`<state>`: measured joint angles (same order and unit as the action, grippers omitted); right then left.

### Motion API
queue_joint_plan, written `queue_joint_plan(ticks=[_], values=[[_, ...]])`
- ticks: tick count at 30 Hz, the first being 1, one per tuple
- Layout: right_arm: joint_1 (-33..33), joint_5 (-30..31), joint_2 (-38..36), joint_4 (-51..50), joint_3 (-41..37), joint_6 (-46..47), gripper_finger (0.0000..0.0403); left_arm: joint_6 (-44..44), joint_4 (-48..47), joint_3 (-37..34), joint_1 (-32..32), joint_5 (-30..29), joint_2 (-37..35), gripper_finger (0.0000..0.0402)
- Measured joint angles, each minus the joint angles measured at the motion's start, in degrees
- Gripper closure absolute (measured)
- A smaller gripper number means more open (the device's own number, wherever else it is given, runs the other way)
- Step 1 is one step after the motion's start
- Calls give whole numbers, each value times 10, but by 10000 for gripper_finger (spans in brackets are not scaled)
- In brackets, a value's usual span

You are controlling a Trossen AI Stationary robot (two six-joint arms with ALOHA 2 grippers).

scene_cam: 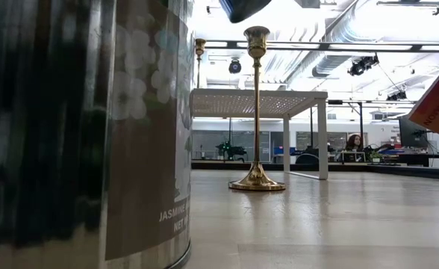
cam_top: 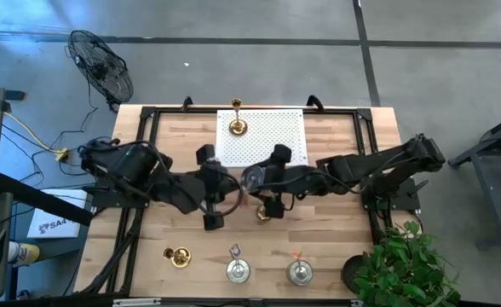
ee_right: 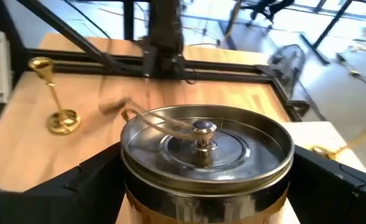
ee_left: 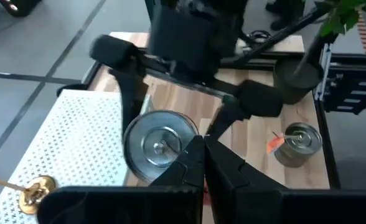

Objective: Pick & Place candle stick holders
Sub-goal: Put the top left silver scented candle on the shelf

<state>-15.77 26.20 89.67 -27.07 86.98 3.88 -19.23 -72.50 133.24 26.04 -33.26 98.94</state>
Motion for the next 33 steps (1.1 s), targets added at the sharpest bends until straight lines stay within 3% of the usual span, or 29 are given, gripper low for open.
queue_joint_plan(ticks=[4, 10, 17, 24, 33], values=[[0, 12, 0, -8, 0, -4, 54, 10, -2, 3, 3, 1, 0, 401], [4, 101, -11, -23, 1, -28, 54, 8, -29, 3, 4, 5, 0, 400], [44, 107, -36, -70, 36, -19, 54, 7, -45, 2, 4, 8, 1, 400], [123, 58, -40, -92, 83, -17, 54, -5, -81, 1, 4, 12, -3, 400], [245, -71, -40, -101, 78, 23, 54, -12, -125, 1, 6, 15, -10, 401]])
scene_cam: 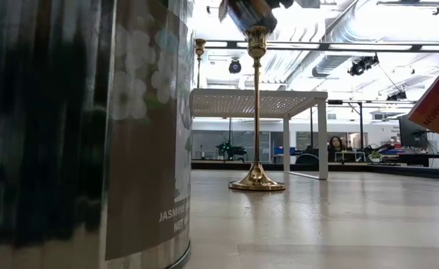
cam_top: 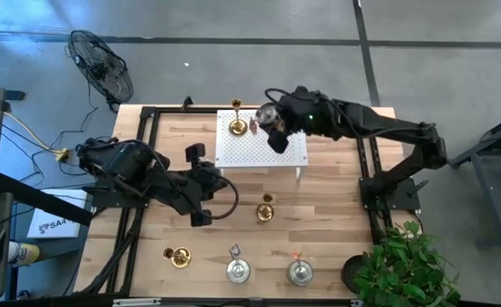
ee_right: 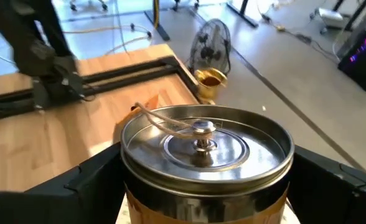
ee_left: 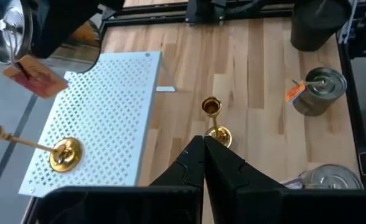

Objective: Pick & Place candle stick holders
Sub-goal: Put the top left silver scented candle on the shelf

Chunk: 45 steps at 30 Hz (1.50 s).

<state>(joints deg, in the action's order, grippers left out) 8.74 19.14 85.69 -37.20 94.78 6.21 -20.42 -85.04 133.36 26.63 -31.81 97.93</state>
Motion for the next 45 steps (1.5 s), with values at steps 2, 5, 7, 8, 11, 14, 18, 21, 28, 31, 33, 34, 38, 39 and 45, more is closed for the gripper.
queue_joint_plan(ticks=[2, 5, 7, 8, 11, 14, 18, 21, 28, 31, 33, 34, 38, 39, 45], values=[[13, -3, 0, 19, -12, -10, 54, 0, -8, 0, 0, -5, -1, 401], [26, -10, 0, 49, -25, -22, 54, -8, -17, 0, 0, -2, -1, 401], [35, -27, 0, 68, -35, -21, 54, -9, -27, 0, 0, -5, -3, 401], [39, -33, 0, 72, -41, -20, 54, -9, -28, 0, 0, -6, -3, 401], [47, -37, 0, 80, -65, -19, 54, -6, -39, 0, 0, 1, -3, 401], [55, -37, 0, 96, -95, -16, 54, 6, -51, 0, 0, 9, -3, 401], [60, -37, 0, 109, -130, -17, 54, 34, -51, 0, 9, 42, -6, 401], [62, -34, 0, 119, -149, -23, 54, 42, -50, 0, 23, 45, -9, 401], [69, -42, 0, 145, -170, -35, 54, 27, -50, 0, 58, 14, -14, 401], [71, -48, 1, 152, -170, -36, 54, 20, -50, 0, 69, 9, -14, 401], [70, -49, 2, 154, -170, -37, 54, 16, -50, 0, 76, 7, -14, 401], [70, -53, 2, 153, -170, -37, 54, 13, -50, 0, 79, 2, -14, 401], [70, -61, 3, 152, -170, -36, 54, 5, -50, 0, 88, -8, -13, 401], [70, -62, 3, 149, -170, -34, 54, 4, -50, 0, 91, -9, -13, 401], [70, -69, 5, 155, -199, -21, 54, -8, -50, 0, 107, -10, -13, 401]])
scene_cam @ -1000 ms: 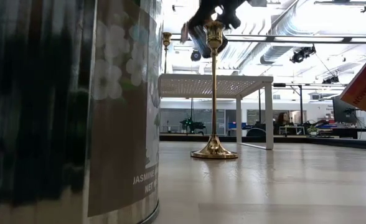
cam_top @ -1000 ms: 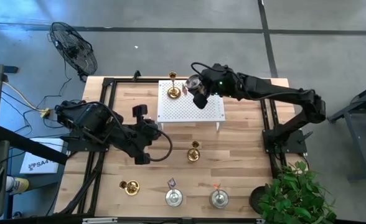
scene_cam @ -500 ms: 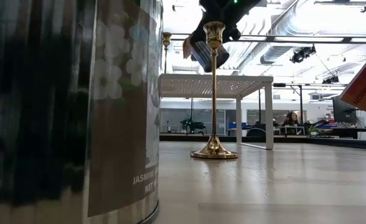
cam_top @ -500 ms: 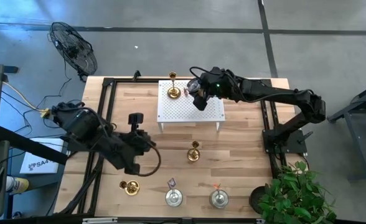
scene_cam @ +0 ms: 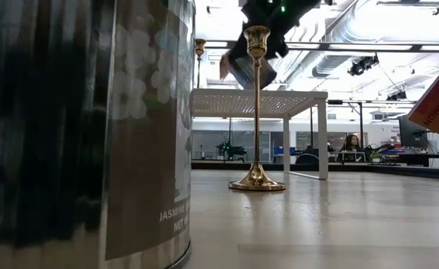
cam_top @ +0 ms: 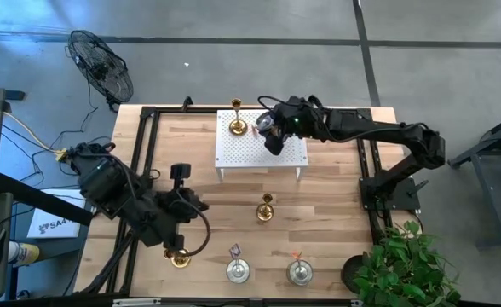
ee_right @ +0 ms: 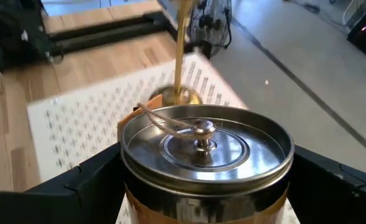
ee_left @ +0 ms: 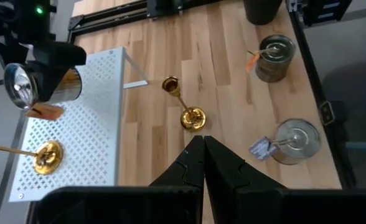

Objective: Pick & Place candle stick holders
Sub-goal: Put the top left silver scented candle on the shelf

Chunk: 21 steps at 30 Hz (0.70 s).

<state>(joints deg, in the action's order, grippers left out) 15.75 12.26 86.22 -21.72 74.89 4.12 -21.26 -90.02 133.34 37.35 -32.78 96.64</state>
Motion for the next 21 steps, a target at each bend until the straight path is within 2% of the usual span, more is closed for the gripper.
queue_joint_plan(ticks=[8, 21], values=[[0, -16, -1, 115, -79, 3, 54, -3, 0, 0, 7, -12, 0, 401], [0, -39, -2, 131, -100, 18, 54, -4, 0, 0, 6, -13, 0, 401]])
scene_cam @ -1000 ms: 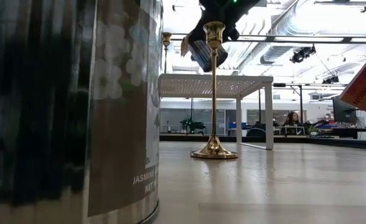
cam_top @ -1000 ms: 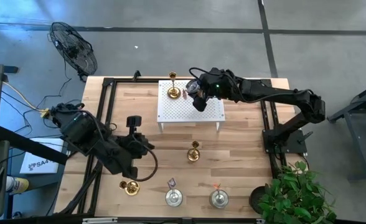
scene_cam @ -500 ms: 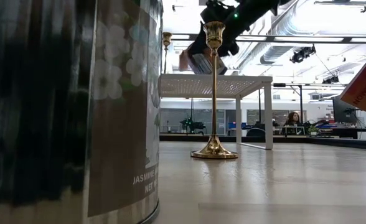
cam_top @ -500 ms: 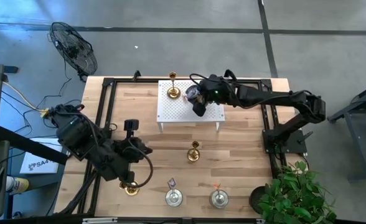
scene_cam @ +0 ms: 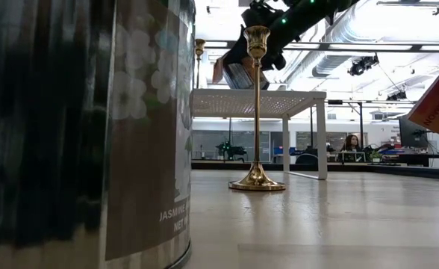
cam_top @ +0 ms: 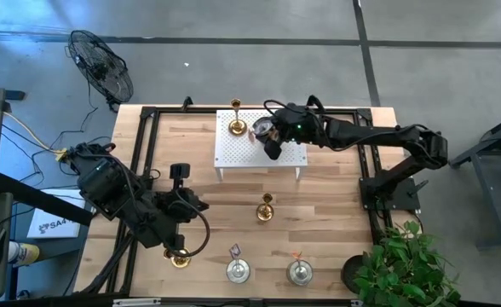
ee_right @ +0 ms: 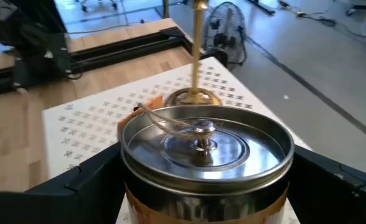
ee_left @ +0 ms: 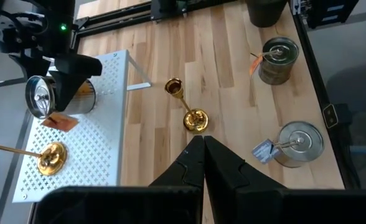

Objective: Pick & Place candle stick holders
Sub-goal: Put the top left silver scented candle on the shelf

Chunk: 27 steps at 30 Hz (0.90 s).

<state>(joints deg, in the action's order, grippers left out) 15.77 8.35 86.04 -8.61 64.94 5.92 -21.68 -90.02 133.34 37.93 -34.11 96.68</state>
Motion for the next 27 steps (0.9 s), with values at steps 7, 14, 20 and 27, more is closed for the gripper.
queue_joint_plan(ticks=[7, 14, 20, 27], values=[[0, -27, 1, -9, -1, 3, 21, 0, 0, 0, 0, 0, 0, 401], [-1, -16, 4, -41, -5, 1, 26, 2, 0, 0, 0, 0, 0, 401], [-4, -19, 4, -44, -5, 1, 22, 2, 0, 0, 0, 0, 0, 401], [-18, 3, 2, -35, -1, -18, 19, 2, 0, 0, 0, 0, 0, 401]])
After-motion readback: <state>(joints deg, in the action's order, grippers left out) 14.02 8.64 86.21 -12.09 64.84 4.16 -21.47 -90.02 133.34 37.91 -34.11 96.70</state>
